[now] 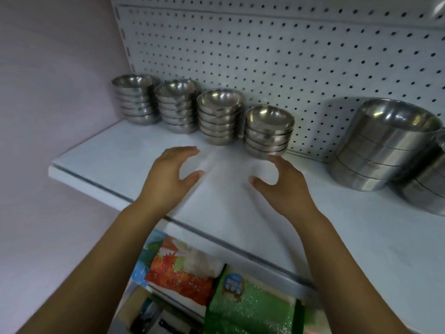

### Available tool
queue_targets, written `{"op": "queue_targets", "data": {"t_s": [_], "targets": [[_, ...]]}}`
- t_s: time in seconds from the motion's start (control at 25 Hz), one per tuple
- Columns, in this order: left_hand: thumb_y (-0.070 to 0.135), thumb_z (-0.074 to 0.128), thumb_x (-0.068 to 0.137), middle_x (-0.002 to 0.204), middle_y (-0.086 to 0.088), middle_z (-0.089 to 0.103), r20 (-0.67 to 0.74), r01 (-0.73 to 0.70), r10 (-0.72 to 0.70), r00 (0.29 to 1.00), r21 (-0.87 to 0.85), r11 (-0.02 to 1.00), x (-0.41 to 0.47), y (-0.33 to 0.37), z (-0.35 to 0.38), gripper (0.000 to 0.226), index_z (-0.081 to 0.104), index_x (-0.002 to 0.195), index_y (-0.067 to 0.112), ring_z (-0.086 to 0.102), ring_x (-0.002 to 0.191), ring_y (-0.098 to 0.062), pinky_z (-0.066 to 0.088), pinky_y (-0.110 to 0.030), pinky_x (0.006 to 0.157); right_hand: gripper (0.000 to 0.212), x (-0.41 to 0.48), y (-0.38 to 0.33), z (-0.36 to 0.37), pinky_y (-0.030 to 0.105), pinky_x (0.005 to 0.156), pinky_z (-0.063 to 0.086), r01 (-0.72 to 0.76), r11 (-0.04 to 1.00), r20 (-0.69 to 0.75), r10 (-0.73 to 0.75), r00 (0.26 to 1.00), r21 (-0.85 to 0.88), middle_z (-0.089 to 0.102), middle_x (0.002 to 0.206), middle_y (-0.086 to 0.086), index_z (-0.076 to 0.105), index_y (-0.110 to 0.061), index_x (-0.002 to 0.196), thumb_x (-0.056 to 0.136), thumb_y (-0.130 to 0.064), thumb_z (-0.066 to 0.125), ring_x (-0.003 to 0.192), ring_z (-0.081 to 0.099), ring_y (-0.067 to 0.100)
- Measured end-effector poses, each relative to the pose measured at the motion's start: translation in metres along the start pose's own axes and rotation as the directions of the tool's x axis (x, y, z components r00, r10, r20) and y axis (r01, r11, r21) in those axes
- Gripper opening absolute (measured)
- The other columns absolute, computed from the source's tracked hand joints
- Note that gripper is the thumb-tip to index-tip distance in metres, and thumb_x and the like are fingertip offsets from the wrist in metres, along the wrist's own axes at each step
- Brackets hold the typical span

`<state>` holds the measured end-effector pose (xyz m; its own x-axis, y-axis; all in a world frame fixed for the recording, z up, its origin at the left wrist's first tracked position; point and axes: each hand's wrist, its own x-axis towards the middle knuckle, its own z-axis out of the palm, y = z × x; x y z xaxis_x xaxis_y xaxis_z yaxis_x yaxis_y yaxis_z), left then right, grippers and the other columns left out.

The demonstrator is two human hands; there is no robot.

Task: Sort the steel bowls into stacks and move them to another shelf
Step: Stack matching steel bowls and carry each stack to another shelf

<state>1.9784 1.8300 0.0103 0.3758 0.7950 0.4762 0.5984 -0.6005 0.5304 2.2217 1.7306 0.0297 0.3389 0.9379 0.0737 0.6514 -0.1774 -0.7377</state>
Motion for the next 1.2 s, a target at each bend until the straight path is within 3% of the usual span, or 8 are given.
{"op": "queue_targets", "data": {"t_s": [0.12, 0.24, 0.32, 0.48, 0.6, 0.88, 1.08, 1.2], "targets": [[0.027, 0.084, 0.085, 0.139, 0.005, 0.058, -0.071, 0.267, -0.268, 0.961, -0.028, 0.963, -0.08, -0.017, -0.039, 0.058, 0.063, 0.139, 0.018, 0.052, 0.129, -0.014, 0.024, 0.004, 0.099, 0.072, -0.03, -0.036, 0.04, 0.019, 0.117, 0.022, 0.183, 0.981, 0.194, -0.168, 0.967, -0.066, 0.034, 0.164, -0.011, 0.039, -0.028, 0.157, 0.095, -0.047, 0.069, 0.15, 0.032, 0.008], [0.03, 0.082, 0.086, 0.142, 0.006, 0.057, -0.112, 0.426, -0.418, 0.902, 0.058, 0.903, -0.173, -0.028, -0.092, 0.061, 0.059, 0.142, 0.019, 0.048, 0.133, -0.012, 0.028, -0.011, 0.105, 0.071, -0.07, -0.082, 0.1, 0.009, 0.114, 0.021, 0.364, 0.931, 0.395, -0.338, 0.854, 0.012, 0.035, 0.163, -0.013, 0.041, -0.03, 0.156, 0.094, -0.044, 0.072, 0.143, 0.034, -0.003], [0.031, 0.082, 0.086, 0.143, 0.003, 0.06, -0.196, 0.52, -0.494, 0.847, 0.114, 0.846, -0.237, -0.031, -0.124, 0.061, 0.059, 0.141, 0.018, 0.05, 0.134, -0.017, 0.032, -0.019, 0.107, 0.068, -0.102, -0.108, 0.141, -0.006, 0.097, 0.023, 0.428, 0.901, 0.479, -0.408, 0.777, 0.074, 0.046, 0.156, -0.011, 0.048, -0.026, 0.153, 0.092, -0.04, 0.075, 0.123, 0.039, -0.015], [0.031, 0.083, 0.085, 0.142, 0.003, 0.062, -0.365, 0.722, -0.646, 0.671, 0.124, 0.68, -0.368, -0.024, -0.181, 0.059, 0.061, 0.138, 0.019, 0.053, 0.132, -0.017, 0.033, -0.021, 0.109, 0.061, -0.181, -0.156, 0.212, 0.01, 0.1, 0.031, 0.528, 0.83, 0.61, -0.514, 0.602, 0.178, 0.057, 0.147, -0.007, 0.056, -0.025, 0.145, 0.09, -0.045, 0.074, 0.13, 0.05, 0.002], [0.032, 0.082, 0.086, 0.139, -0.001, 0.063, -0.452, 0.828, -0.713, 0.536, 0.116, 0.549, -0.454, -0.009, -0.214, 0.056, 0.063, 0.137, 0.016, 0.055, 0.13, -0.022, 0.034, -0.022, 0.108, 0.059, -0.241, -0.188, 0.253, 0.008, 0.103, 0.025, 0.585, 0.767, 0.691, -0.573, 0.441, 0.263, 0.054, 0.15, -0.011, 0.056, -0.026, 0.145, 0.092, -0.043, 0.073, 0.138, 0.045, 0.006], [0.035, 0.08, 0.088, 0.138, -0.005, 0.064, -0.682, 0.986, -0.72, 0.13, 0.014, 0.165, -0.64, 0.078, -0.268, 0.053, 0.064, 0.133, 0.014, 0.055, 0.131, -0.028, 0.042, -0.04, 0.11, 0.052, -0.39, -0.245, 0.334, 0.014, 0.101, 0.034, 0.627, 0.631, 0.791, -0.611, 0.038, 0.457, 0.061, 0.142, -0.006, 0.061, -0.027, 0.139, 0.09, -0.04, 0.076, 0.131, 0.054, 0.013], [0.037, 0.076, 0.089, 0.145, -0.002, 0.059, -0.741, 0.97, -0.629, -0.236, -0.215, -0.11, -0.717, 0.154, -0.255, 0.056, 0.061, 0.138, 0.015, 0.048, 0.139, -0.023, 0.033, -0.028, 0.111, 0.052, -0.487, -0.259, 0.369, 0.01, 0.083, 0.03, 0.621, 0.536, 0.803, -0.521, -0.289, 0.571, 0.064, 0.135, -0.003, 0.06, -0.025, 0.139, 0.091, -0.038, 0.075, 0.116, 0.055, 0.011], [0.04, 0.074, 0.09, 0.147, 0.003, 0.057, -0.743, 0.913, -0.532, -0.407, -0.341, -0.222, -0.749, 0.187, -0.245, 0.057, 0.059, 0.141, 0.019, 0.043, 0.142, -0.019, 0.029, -0.025, 0.111, 0.053, -0.532, -0.273, 0.386, 0.012, 0.087, 0.033, 0.602, 0.454, 0.747, -0.499, -0.439, 0.657, 0.063, 0.138, -0.005, 0.059, -0.024, 0.141, 0.092, -0.039, 0.074, 0.119, 0.055, 0.01]]}}
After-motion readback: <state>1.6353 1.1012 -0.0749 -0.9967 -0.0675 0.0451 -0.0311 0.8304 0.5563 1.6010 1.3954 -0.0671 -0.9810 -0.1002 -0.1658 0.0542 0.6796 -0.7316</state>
